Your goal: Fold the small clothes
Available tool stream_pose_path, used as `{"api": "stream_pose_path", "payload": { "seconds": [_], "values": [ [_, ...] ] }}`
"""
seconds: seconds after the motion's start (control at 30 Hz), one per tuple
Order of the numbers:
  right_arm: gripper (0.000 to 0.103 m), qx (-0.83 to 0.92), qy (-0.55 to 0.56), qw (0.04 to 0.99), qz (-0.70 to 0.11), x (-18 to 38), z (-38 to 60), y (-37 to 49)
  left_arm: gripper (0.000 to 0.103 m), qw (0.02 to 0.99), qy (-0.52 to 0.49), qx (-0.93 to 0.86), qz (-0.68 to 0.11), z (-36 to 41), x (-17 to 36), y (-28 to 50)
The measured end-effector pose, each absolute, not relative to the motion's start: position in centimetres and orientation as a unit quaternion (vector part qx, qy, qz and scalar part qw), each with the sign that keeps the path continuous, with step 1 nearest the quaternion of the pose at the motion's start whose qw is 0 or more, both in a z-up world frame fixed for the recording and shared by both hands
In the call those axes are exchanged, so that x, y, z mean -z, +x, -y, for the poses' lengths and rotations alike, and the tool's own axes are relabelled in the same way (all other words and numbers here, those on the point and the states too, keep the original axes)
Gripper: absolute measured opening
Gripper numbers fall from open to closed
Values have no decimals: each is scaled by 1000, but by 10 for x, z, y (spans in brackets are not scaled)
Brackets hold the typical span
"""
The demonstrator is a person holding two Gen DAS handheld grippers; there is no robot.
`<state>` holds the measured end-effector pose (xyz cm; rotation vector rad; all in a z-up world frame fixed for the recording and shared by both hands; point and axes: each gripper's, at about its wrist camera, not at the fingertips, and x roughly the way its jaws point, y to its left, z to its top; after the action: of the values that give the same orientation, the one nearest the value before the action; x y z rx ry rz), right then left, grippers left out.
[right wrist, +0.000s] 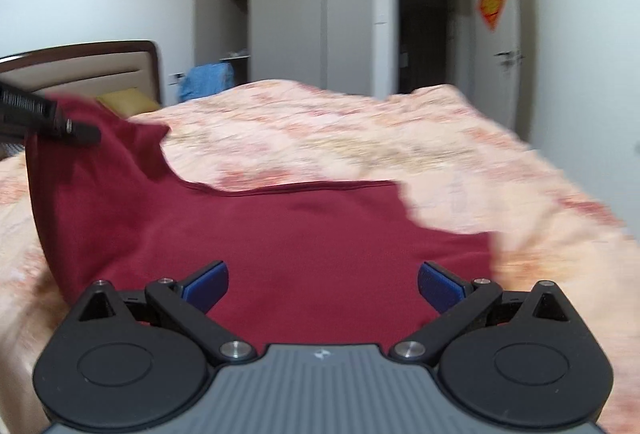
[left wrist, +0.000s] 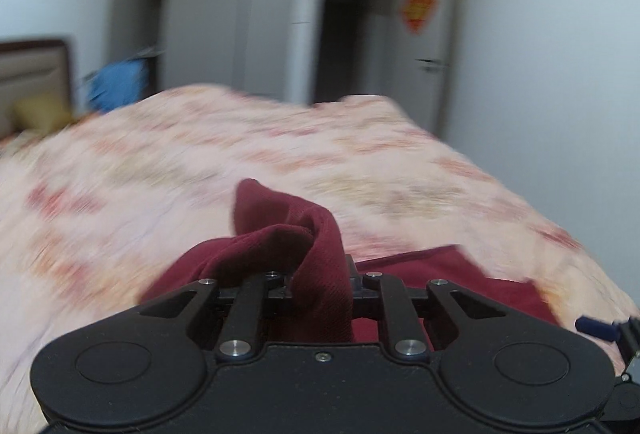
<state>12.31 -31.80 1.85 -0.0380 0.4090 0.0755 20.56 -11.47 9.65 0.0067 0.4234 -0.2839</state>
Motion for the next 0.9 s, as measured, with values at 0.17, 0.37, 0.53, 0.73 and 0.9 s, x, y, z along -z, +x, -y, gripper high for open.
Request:
{"api": "stream_pose_path", "payload": {
  "seconds": [0.17, 0.37, 0.53, 0.73, 0.9],
  "values": [
    [103, 28, -26, 978, -205, -13, 372, 75, 18, 941, 104, 253, -200, 207, -82, 184],
    [103, 86, -16, 968, -237, 7, 416, 39, 28, 892, 137, 321, -286, 262, -31, 181],
    [103, 98, 21, 966, -237, 14, 431, 28, 63, 890, 81, 345, -288, 240, -27, 173],
    [103, 110, 36, 965, -235, 11, 429, 37, 91, 895, 6, 337, -294, 206, -35, 158],
    [103, 67, 53, 977, -197, -5, 416, 44, 102, 919, -65, 253, -294, 159, -46, 144]
  ]
}}
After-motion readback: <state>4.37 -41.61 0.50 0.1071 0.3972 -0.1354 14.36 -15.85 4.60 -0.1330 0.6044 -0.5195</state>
